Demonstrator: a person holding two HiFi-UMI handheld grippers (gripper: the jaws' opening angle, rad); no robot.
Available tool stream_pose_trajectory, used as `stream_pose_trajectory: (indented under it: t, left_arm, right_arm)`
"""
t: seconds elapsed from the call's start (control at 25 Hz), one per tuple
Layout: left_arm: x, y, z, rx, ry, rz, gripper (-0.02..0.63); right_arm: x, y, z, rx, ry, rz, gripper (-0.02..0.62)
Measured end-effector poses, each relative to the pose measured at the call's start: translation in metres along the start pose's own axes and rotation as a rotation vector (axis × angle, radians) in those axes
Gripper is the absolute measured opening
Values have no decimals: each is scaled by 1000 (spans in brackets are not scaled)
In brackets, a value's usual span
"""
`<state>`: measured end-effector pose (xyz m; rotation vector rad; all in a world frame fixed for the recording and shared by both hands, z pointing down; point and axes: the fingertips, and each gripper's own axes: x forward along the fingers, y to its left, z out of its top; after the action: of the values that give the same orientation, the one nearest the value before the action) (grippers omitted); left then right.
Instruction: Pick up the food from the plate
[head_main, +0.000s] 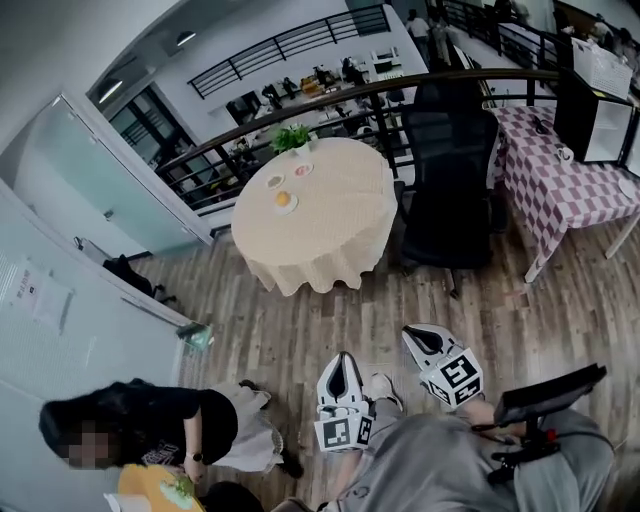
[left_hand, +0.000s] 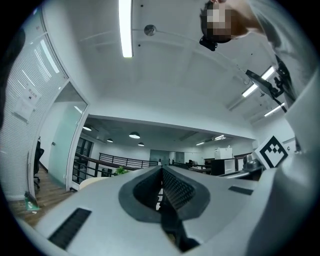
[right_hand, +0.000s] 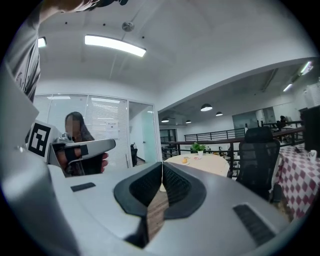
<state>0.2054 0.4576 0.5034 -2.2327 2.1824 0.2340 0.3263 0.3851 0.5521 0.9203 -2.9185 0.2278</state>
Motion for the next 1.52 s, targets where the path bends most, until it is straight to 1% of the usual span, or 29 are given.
stream_pose_trajectory:
  t: [0.08, 0.2, 0.4, 0.68, 0.92, 1.08, 1.2, 1.32, 1.4, 1.52]
  left_arm:
    - [20, 21, -4, 1, 9, -15, 11]
    - [51, 55, -16, -29, 14, -24, 11]
    - [93, 113, -12, -53, 35, -6, 11]
    - [127, 195, -12, -55, 45, 7, 11]
    - [148, 247, -18, -48, 40, -13, 11]
    - [159, 269, -28, -57, 36, -24, 11]
    - [169, 279, -25, -72, 24, -39, 12]
    - [180, 279, -13, -81, 5, -76, 12]
    - [185, 278, -7, -79, 3, -95, 11]
    - [187, 278, -6, -84, 4, -100, 11]
  right_arm:
    - [27, -2, 3, -1, 13, 0, 15]
    - [65, -8, 8, -13, 32, -3, 15]
    - [130, -13, 21, -22, 65, -8, 15]
    - [219, 0, 38, -32, 66, 10, 15]
    - [267, 12, 37, -36, 76, -2, 15]
    - [276, 9, 34, -36, 70, -49, 15]
    - [279, 5, 42, -51, 50, -85, 15]
    - [280, -2, 56, -70, 34, -122, 15]
    - [283, -5, 62, -65, 26, -141, 15]
    - [291, -6, 66, -65, 19, -142, 15]
